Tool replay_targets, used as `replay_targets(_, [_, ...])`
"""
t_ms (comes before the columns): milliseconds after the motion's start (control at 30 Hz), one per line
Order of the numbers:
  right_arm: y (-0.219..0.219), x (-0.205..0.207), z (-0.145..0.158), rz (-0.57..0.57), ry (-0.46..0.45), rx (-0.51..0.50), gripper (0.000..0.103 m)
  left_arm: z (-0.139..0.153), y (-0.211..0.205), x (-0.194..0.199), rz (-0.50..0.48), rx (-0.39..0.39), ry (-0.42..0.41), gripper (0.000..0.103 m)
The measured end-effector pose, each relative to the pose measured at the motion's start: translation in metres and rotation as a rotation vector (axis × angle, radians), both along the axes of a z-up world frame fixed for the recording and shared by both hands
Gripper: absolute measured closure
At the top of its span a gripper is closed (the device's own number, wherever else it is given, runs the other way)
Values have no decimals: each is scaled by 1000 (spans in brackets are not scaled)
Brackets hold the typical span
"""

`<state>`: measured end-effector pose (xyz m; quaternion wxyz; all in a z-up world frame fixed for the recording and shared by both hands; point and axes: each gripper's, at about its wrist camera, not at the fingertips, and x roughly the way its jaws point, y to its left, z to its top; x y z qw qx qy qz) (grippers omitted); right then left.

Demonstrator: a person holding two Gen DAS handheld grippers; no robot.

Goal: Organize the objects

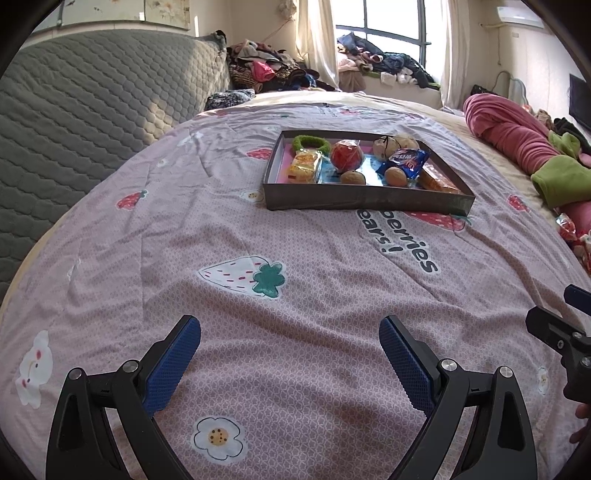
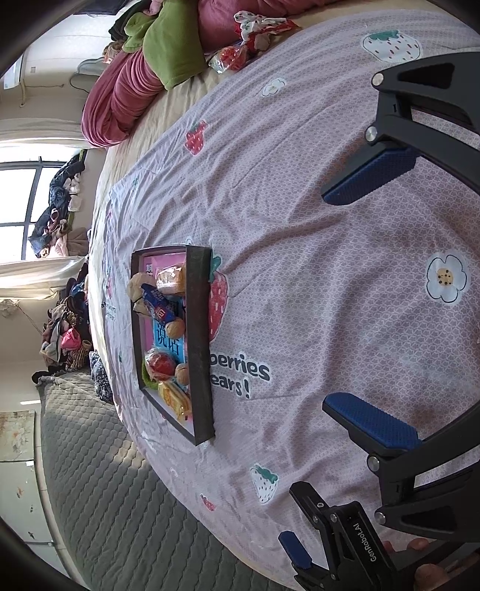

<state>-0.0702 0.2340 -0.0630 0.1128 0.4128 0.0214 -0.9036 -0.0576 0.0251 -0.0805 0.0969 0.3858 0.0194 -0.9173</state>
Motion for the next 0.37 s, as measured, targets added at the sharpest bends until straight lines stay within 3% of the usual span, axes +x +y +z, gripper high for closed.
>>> replay_targets(367, [-2,-6,-14,-6,-10,0,0,-21,-7,-7,1,23,-19,5])
